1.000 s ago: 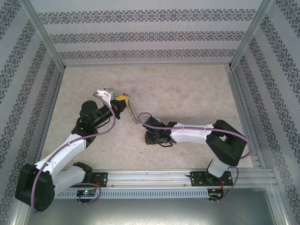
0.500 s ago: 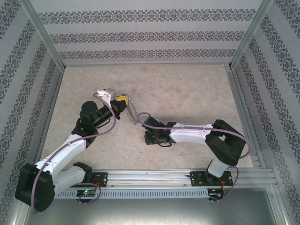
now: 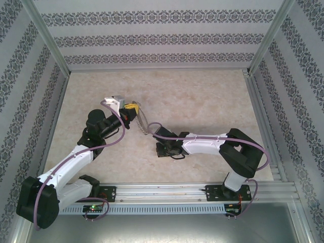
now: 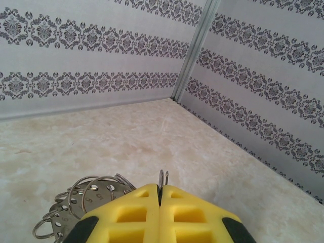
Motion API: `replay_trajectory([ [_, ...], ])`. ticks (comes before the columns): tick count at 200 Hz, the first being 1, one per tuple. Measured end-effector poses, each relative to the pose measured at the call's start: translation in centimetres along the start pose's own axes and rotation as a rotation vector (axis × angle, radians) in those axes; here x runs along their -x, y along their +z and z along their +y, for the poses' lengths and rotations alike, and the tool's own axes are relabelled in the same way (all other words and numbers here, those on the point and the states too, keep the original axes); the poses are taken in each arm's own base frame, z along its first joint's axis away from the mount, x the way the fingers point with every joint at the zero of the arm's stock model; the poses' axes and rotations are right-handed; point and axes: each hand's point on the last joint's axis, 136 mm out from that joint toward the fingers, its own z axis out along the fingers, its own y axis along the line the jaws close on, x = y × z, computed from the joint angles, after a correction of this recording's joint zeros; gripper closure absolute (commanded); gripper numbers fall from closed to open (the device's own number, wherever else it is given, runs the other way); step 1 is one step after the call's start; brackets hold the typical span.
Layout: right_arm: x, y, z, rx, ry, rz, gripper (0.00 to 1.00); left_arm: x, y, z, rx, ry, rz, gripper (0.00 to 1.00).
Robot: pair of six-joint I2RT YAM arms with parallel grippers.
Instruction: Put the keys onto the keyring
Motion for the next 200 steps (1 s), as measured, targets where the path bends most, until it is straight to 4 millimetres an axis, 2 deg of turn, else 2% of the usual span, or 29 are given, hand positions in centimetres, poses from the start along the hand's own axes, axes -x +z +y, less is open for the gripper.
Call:
replay_trajectory([
  [34,0.3,-0.2,0.4,0.014,-0.004,-0.009,1.00,0.0,0.0,-0.1,-0.003,-0.001,0.001,1.00],
  [62,0.2,-0.4,0.2,0.006,-0.015,-0.006,1.00,-0.1,0.0,-0.2,-0.011,-0.005,0.003,1.00],
  [90,0.7,-1.9,0.3,0.012,-0.038,-0.027,1.00,-0.1,0.0,-0.4,-0.024,-0.008,0.007,1.00],
  [110,2.3,-3.9,0.3,0.040,-0.044,-0.080,1.00,-0.2,0.0,-0.6,-0.034,-0.008,0.009,1.00],
  [145,6.7,-8.6,-0.2,0.114,-0.024,-0.239,1.00,-0.3,0.0,-1.3,-0.074,-0.006,0.020,1.00],
  [168,9.6,-11.2,-1.7,0.161,0.011,-0.350,1.00,-0.6,0.1,-1.7,-0.104,-0.004,0.028,1.00],
  [200,12.5,-13.6,-3.9,0.218,0.052,-0.474,1.00,-1.9,0.9,-2.2,-0.141,-0.001,0.066,1.00],
])
